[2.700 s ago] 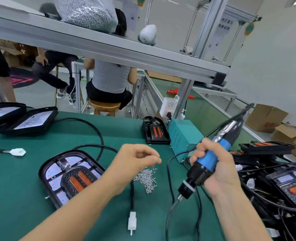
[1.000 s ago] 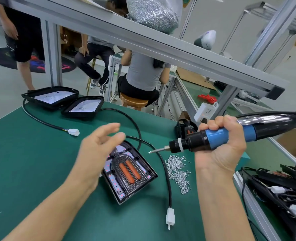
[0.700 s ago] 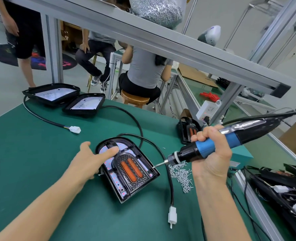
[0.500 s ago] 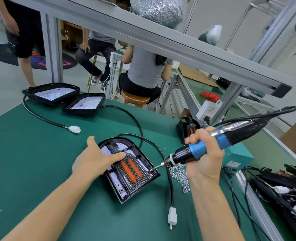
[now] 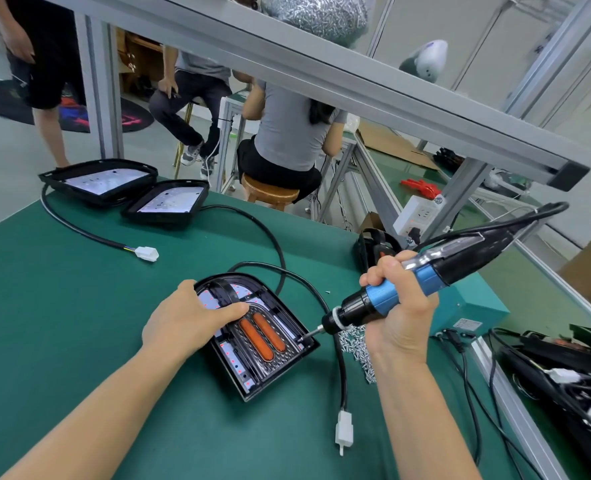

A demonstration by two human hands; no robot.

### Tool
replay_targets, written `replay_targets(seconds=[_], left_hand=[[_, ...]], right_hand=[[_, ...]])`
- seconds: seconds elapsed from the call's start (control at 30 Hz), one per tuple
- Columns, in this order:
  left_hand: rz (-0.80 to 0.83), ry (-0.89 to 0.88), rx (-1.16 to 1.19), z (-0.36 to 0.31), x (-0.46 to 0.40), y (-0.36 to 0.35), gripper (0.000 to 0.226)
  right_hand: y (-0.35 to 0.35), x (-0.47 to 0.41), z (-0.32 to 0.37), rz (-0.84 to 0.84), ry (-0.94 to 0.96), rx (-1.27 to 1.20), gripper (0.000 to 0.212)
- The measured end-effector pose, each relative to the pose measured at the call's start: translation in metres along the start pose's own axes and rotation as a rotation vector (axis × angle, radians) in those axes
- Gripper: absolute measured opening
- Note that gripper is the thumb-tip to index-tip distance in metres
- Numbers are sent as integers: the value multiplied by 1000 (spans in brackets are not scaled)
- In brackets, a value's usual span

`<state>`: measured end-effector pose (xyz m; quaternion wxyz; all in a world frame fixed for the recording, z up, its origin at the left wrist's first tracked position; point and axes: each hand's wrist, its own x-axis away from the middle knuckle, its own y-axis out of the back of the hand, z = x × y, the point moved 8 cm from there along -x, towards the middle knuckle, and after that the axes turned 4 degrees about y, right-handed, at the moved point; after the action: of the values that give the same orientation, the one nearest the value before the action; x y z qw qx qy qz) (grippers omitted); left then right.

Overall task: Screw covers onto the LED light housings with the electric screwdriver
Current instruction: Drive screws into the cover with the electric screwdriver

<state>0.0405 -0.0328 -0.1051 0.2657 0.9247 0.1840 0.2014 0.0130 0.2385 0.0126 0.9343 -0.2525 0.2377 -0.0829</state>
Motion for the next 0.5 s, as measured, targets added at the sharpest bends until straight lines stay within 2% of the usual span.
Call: replay_targets(seconds=[0.2, 0.5], left_hand=[[-9, -38, 52, 0, 0, -1, 61], [-60, -89, 185, 1, -2, -5, 64]], right_hand=[[0, 0, -7, -1, -44, -7, 22], [-17, 5, -5, 140, 11, 43, 24]])
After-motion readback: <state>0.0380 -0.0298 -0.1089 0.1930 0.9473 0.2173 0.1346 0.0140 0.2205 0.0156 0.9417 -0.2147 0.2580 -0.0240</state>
